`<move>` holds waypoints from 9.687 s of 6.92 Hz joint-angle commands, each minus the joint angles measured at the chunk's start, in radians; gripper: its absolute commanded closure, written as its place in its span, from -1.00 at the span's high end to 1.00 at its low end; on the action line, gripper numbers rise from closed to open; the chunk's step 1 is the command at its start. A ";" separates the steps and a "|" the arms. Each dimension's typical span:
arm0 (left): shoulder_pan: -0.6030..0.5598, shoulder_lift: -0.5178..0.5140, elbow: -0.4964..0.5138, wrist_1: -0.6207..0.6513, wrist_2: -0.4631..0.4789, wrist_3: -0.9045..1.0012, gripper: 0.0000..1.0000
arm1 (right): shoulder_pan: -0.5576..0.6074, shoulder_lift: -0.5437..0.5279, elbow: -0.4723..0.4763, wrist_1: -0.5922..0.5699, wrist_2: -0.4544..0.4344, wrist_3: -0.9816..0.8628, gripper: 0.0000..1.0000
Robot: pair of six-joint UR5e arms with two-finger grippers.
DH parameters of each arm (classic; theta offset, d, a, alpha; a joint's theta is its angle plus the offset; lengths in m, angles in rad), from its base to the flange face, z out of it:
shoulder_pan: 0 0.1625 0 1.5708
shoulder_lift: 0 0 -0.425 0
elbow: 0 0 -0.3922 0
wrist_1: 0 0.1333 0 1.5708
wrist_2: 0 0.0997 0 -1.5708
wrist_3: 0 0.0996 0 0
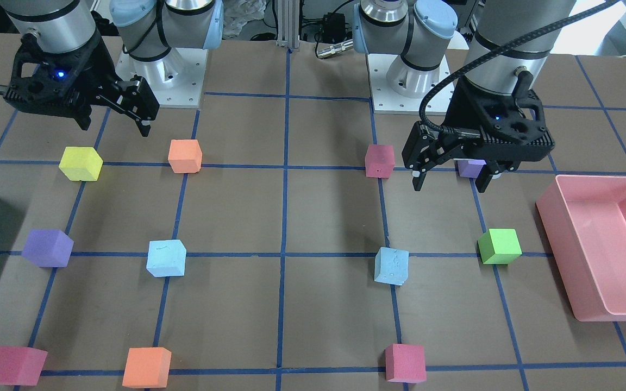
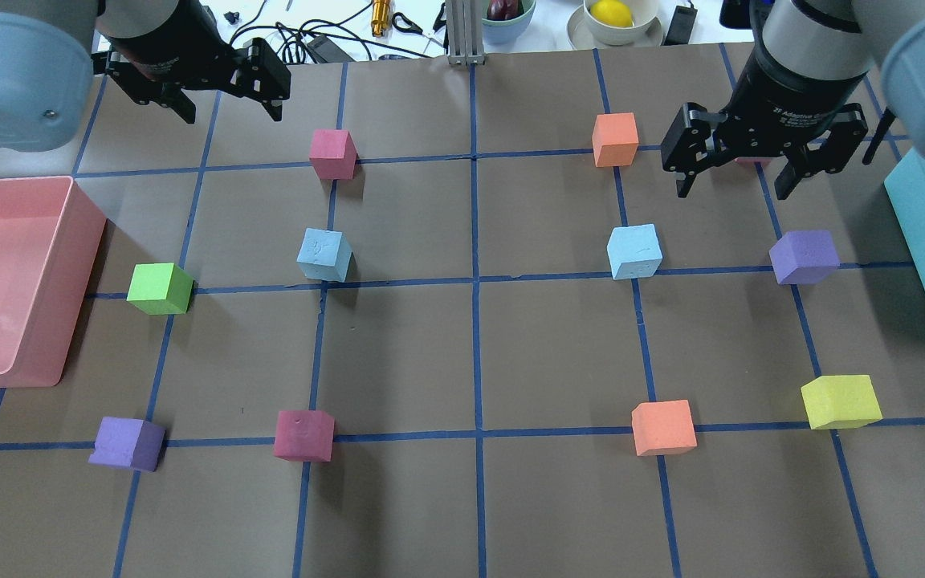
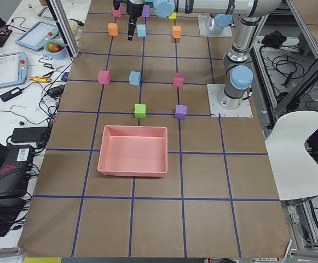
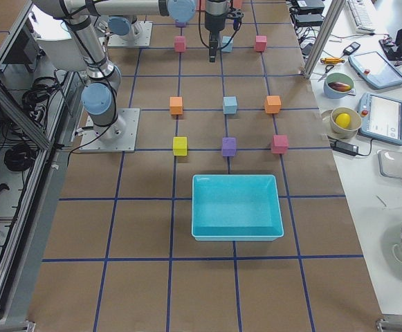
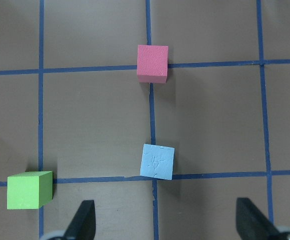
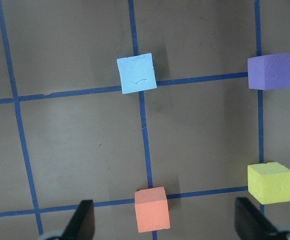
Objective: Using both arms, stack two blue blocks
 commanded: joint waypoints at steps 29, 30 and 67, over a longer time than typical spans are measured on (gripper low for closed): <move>-0.014 -0.277 0.015 0.058 -0.017 0.039 -0.72 | 0.132 0.748 -0.422 -0.357 0.087 0.086 -1.00; -0.014 -0.278 0.018 0.056 -0.017 0.036 -0.72 | 0.170 0.798 -0.480 -0.357 0.089 0.131 -1.00; -0.291 -0.777 0.583 0.032 -0.049 -0.412 1.00 | -0.001 0.043 0.016 0.017 -0.005 -0.088 1.00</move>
